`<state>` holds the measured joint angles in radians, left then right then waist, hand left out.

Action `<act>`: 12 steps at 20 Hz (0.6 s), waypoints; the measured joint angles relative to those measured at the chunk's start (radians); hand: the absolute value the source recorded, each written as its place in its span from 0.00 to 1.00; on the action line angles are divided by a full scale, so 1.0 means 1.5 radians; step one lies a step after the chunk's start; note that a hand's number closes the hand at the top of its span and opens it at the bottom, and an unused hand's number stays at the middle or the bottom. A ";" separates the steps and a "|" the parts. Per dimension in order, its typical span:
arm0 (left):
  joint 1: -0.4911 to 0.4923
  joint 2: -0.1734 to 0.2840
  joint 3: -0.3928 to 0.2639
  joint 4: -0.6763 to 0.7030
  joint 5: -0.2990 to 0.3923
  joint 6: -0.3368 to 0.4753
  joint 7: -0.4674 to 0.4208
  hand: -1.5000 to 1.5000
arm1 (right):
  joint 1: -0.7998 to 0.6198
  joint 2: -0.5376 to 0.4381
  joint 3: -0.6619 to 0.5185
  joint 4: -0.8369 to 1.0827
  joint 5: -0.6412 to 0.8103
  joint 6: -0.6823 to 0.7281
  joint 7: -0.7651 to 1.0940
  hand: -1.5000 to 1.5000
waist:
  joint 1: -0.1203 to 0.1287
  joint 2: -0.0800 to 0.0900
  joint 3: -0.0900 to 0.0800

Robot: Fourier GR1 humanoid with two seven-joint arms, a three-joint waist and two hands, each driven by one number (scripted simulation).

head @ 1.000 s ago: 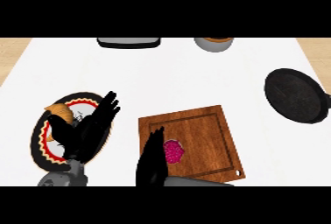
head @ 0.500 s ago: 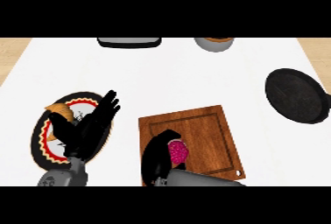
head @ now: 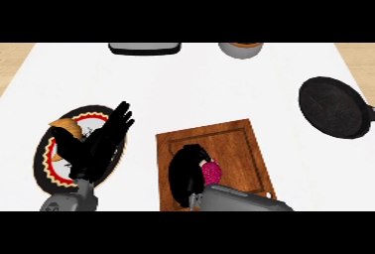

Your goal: Pick the cupcake from the cutting board and place it in the pan

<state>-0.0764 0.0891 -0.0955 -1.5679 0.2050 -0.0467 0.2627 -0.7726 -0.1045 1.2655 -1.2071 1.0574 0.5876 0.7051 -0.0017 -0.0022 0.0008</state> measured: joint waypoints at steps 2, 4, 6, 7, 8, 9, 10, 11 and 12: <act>0.011 0.002 0.008 -0.002 0.004 0.002 -0.004 0.50 | 0.045 -0.044 -0.019 -0.061 -0.010 -0.066 -0.008 1.00 | -0.016 -0.004 0.001; 0.018 0.002 0.016 -0.002 0.005 0.008 -0.007 0.50 | 0.091 -0.082 -0.046 -0.114 -0.034 -0.132 -0.026 1.00 | -0.038 -0.005 0.003; 0.028 0.005 0.023 -0.004 0.007 0.009 -0.011 0.50 | 0.134 -0.123 -0.075 -0.169 -0.055 -0.199 -0.045 1.00 | -0.054 -0.006 0.005; 0.034 0.006 0.025 -0.005 0.008 0.009 -0.012 0.50 | 0.151 -0.146 -0.089 -0.197 -0.062 -0.233 -0.055 1.00 | -0.060 -0.008 0.005; 0.036 0.006 0.029 -0.007 0.009 0.012 -0.013 0.50 | 0.166 -0.171 -0.103 -0.228 -0.066 -0.266 -0.066 1.00 | -0.066 -0.009 0.005; 0.039 0.006 0.030 -0.006 0.009 0.013 -0.013 0.50 | 0.180 -0.195 -0.118 -0.258 -0.070 -0.301 -0.078 1.00 | -0.071 -0.010 0.005; 0.043 0.005 0.032 -0.006 0.010 0.015 -0.015 0.50 | 0.193 -0.219 -0.135 -0.289 -0.075 -0.334 -0.089 1.00 | -0.075 -0.011 0.005; 0.046 0.008 0.036 -0.009 0.011 0.015 -0.016 0.50 | 0.210 -0.240 -0.151 -0.320 -0.082 -0.366 -0.099 1.00 | -0.079 -0.012 0.006; 0.049 0.010 0.039 -0.009 0.012 0.014 -0.019 0.50 | 0.227 -0.260 -0.168 -0.352 -0.092 -0.397 -0.110 1.00 | -0.082 -0.012 0.005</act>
<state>-0.0031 0.1035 -0.0366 -1.5813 0.2237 -0.0260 0.2349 -0.4318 -0.4948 1.0131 -1.7345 0.9202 -0.0084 0.5408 -0.1252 -0.0207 0.0090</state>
